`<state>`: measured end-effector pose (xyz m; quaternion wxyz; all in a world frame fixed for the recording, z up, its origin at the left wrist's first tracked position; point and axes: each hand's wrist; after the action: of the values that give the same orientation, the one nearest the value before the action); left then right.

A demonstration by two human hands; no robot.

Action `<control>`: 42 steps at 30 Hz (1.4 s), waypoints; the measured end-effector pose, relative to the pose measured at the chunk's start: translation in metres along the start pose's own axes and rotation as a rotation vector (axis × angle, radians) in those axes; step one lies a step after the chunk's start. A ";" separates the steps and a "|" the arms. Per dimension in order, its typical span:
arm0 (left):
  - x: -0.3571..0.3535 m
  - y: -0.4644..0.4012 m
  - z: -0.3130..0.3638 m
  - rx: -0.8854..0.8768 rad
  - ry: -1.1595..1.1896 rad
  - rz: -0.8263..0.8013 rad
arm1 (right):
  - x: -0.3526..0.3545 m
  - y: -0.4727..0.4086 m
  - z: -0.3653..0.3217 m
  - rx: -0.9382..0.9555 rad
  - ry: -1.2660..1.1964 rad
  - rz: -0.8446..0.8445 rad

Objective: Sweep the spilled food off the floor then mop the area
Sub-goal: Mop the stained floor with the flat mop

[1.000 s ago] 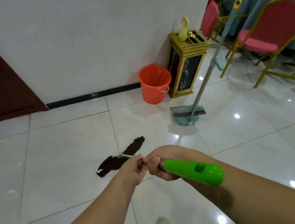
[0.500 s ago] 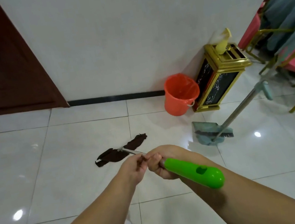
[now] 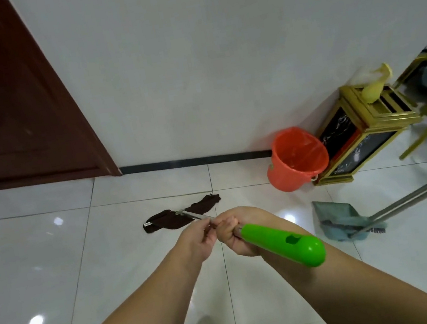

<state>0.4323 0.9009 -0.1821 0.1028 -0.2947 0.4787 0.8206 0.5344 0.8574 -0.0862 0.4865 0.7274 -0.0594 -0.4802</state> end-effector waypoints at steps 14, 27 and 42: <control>0.011 -0.066 0.128 -0.066 -0.006 0.043 | -0.096 -0.093 -0.069 -0.020 -0.126 -0.051; -0.044 -0.110 0.203 -0.483 -1.083 0.069 | -0.140 -0.088 -0.191 -0.048 0.408 -0.178; -0.050 -0.193 0.281 -0.590 -1.353 0.476 | -0.195 -0.158 -0.282 0.571 1.683 0.030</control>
<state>0.4515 1.2449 -0.1899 0.1111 0.3663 0.1237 0.9155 0.5843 1.2311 -0.0642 0.1752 0.9322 0.1908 0.2529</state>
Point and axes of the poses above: each hand's wrist, its own y-axis away from the middle knuckle, its own x-axis out of the back of the hand, z = x × y, and after that the axes turned 10 degrees about -z, right-handed
